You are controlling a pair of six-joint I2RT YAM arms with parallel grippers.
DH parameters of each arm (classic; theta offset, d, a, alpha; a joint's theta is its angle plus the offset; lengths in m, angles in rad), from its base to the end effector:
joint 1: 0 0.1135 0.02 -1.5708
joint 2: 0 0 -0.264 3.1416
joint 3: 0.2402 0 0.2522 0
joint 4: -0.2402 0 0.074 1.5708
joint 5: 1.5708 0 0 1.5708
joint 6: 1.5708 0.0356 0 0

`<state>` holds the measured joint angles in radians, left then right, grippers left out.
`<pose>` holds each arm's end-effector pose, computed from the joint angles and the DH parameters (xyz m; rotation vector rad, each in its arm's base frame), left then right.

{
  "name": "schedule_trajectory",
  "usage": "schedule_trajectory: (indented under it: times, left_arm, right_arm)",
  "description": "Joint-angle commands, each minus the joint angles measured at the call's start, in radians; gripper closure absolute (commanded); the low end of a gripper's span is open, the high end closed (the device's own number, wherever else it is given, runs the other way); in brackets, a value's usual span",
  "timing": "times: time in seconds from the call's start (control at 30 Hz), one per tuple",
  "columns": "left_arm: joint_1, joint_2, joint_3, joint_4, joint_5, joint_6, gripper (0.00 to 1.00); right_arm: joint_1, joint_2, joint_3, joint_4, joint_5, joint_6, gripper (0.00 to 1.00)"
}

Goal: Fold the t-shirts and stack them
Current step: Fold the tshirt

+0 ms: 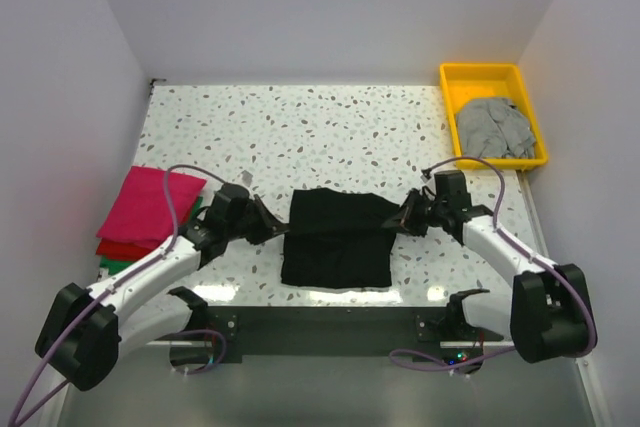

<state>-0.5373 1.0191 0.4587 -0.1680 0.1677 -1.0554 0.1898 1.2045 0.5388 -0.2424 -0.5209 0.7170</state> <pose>0.1709 -0.1087 0.1863 -0.5497 2.4422 -0.9481 0.2124 0.0588 0.1732 0.4452 2.5601 1.0099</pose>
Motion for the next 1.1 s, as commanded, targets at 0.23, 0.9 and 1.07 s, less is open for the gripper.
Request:
schedule_trajectory:
  times: [0.23,0.9,1.07]
  left_arm:
    - [0.003,-0.017,0.230,-0.214,-0.039,0.126,1.00]
    - [0.003,-0.037,0.500,-0.389,-0.056,0.204,1.00]
    - [0.003,0.018,0.549,-0.383,-0.045,0.216,1.00]
  right_arm:
    - [-0.006,-0.172,0.176,-0.250,0.033,-0.070,1.00]
    - [-0.004,-0.315,0.391,-0.471,0.055,-0.113,1.00]
    - [-0.004,-0.298,0.431,-0.483,0.071,-0.126,1.00]
